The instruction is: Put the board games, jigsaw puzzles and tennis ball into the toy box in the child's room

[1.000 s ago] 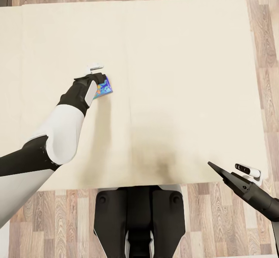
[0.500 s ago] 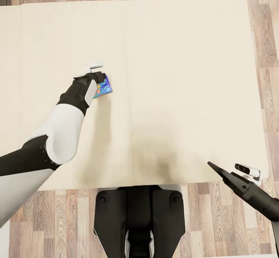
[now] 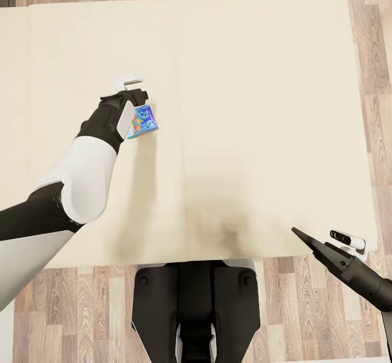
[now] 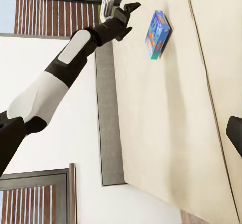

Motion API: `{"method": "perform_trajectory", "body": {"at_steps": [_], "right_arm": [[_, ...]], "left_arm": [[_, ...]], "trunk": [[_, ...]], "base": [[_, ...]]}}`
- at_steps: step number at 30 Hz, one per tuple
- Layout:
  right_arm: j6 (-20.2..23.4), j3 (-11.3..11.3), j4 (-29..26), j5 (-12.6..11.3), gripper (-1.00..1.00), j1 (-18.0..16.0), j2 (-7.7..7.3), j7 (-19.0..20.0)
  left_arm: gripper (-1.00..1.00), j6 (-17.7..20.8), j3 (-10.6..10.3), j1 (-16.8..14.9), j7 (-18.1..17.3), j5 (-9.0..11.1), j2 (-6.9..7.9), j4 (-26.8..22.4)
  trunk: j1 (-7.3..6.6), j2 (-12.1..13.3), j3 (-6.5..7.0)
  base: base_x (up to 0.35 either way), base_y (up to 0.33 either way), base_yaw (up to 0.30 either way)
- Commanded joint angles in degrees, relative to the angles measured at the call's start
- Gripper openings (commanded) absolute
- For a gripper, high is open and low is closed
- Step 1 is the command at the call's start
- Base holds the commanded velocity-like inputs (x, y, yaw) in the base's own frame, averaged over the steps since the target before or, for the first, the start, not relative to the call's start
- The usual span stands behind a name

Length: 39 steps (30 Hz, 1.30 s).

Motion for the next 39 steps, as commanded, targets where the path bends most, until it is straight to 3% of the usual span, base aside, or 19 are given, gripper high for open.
{"method": "perform_trajectory", "body": {"at_steps": [1, 17, 39], "right_arm": [[0.54, -0.02, -0.01, -0.13, 1.0, -0.01, -0.01, 0.09], [0.54, 0.05, -0.01, -0.13, 1.0, -0.01, 0.0, -0.17], [0.52, -0.12, -0.01, -0.11, 1.0, -0.01, -0.05, -0.06]], "left_arm": [[1.0, 0.29, 0.35, -0.05, -0.09, -0.6, -0.08, -0.06], [1.0, 0.26, 0.37, -0.12, -0.17, -0.75, -0.04, 0.35], [1.0, -0.7, 0.38, -0.12, -0.18, -0.68, -0.11, 0.39]], "trunk": [[0.04, -0.09, -0.08], [0.04, -0.09, -0.55], [0.04, -0.09, -2.27]], "base": [[0.0, 0.0, 0.0], [0.0, 0.0, 0.0], [0.0, 0.0, 0.0]]}}
